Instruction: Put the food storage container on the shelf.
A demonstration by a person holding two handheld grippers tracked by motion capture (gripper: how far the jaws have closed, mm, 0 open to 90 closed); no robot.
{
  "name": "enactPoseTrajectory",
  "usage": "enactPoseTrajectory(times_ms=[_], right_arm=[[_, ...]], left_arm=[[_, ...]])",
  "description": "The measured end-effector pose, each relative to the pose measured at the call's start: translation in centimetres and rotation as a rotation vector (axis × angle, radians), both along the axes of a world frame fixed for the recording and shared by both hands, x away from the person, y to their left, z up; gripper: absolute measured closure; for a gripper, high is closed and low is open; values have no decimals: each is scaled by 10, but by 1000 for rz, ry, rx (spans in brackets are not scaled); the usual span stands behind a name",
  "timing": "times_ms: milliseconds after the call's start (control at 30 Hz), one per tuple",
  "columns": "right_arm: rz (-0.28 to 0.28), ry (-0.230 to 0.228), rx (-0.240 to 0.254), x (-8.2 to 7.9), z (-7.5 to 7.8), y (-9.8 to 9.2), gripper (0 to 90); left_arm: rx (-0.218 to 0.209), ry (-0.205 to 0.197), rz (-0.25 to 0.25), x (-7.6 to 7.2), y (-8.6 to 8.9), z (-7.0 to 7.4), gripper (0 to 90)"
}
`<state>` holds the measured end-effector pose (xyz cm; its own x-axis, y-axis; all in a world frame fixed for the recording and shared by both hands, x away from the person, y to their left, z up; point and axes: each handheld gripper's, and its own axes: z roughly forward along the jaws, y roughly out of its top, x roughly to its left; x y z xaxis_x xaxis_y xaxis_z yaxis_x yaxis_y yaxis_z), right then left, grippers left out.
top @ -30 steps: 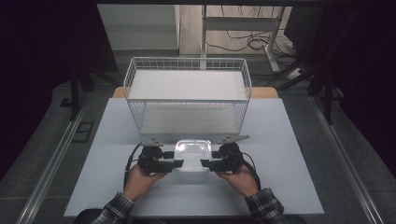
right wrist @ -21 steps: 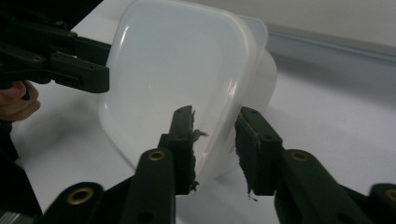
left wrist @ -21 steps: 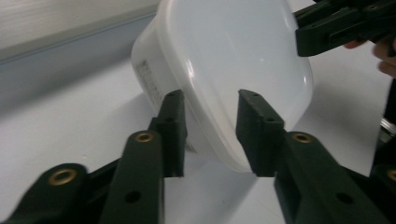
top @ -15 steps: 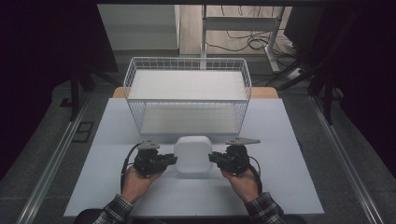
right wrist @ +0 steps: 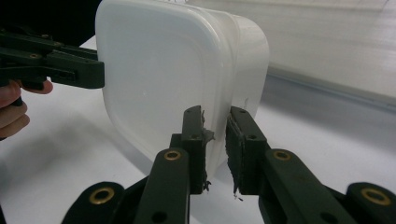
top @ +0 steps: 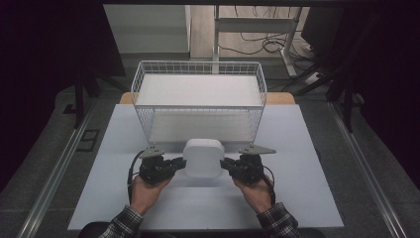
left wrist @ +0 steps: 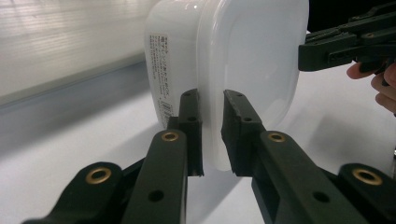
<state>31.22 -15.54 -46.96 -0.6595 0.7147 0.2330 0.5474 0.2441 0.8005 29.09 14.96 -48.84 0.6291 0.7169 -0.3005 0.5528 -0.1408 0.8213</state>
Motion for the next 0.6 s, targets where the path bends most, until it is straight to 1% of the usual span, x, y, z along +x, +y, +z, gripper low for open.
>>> enactPoseTrajectory(times_ms=[33, 67, 167, 200, 233, 267, 333, 400, 433, 467, 533, 567, 600], right_arm=[[0, 0, 0, 0, 0, 0, 770], [0, -13, -4, 2, 1, 1, 770], [-1, -19, 2, 4, 3, 2, 771], [-1, -29, 0, 7, 5, 2, 771], [-1, -29, 0, 7, 5, 2, 771], [-1, -42, 2, 10, 6, 3, 771], [0, -45, -1, 12, 7, 4, 770], [2, -62, 2, 19, 9, 5, 769], [2, -62, 2, 19, 9, 5, 769], [1, -64, 2, 22, 10, 6, 769], [1, -74, 1, 33, 12, 11, 767], [1, -74, 1, 33, 12, 11, 767], [1, -77, -3, 39, 12, 13, 766]], left_arm=[[0, 0, 0, 0, 0, 0, 788], [-1, -4, 5, 2, 0, 1, 788], [-6, -9, 7, 4, 1, 2, 788], [-7, -12, 10, 7, 2, 3, 788], [-7, -12, 10, 7, 2, 3, 787], [-11, -16, 17, 11, 2, 4, 788], [-10, -18, 19, 13, 2, 5, 787], [-13, -22, 30, 19, 3, 7, 787], [-13, -22, 30, 19, 3, 7, 787], [-13, -26, 34, 22, 4, 7, 787], [-15, -32, 42, 30, 7, 8, 786], [-15, -32, 42, 30, 7, 8, 786], [-15, -34, 48, 36, 9, 7, 786]])
